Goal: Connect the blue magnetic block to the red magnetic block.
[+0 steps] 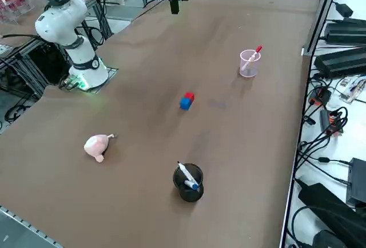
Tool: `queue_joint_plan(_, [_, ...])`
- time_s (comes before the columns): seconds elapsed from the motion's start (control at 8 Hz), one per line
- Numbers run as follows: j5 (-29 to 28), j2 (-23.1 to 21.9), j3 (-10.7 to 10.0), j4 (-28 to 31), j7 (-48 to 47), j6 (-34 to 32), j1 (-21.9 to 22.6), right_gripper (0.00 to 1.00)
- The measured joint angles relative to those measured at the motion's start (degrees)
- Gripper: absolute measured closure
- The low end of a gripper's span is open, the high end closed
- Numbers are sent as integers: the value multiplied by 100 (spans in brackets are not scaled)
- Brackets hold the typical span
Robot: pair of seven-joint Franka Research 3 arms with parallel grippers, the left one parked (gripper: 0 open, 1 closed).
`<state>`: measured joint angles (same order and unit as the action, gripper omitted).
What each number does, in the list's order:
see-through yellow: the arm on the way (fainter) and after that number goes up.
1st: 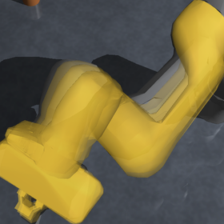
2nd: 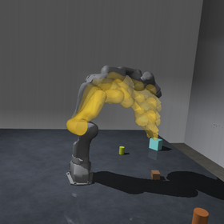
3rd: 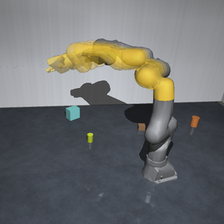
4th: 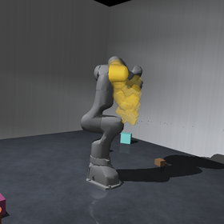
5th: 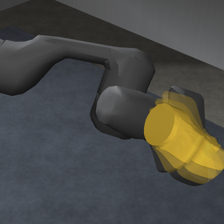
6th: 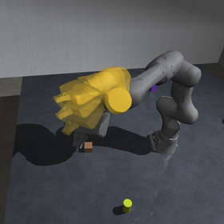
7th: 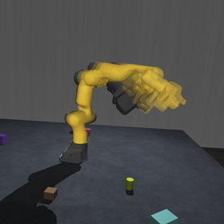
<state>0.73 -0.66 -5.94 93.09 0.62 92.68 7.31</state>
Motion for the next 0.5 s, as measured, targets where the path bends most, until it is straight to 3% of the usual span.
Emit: queue_joint_plan(0.5, [-1, -101, -8, 0, 0, -217, 80, 0])
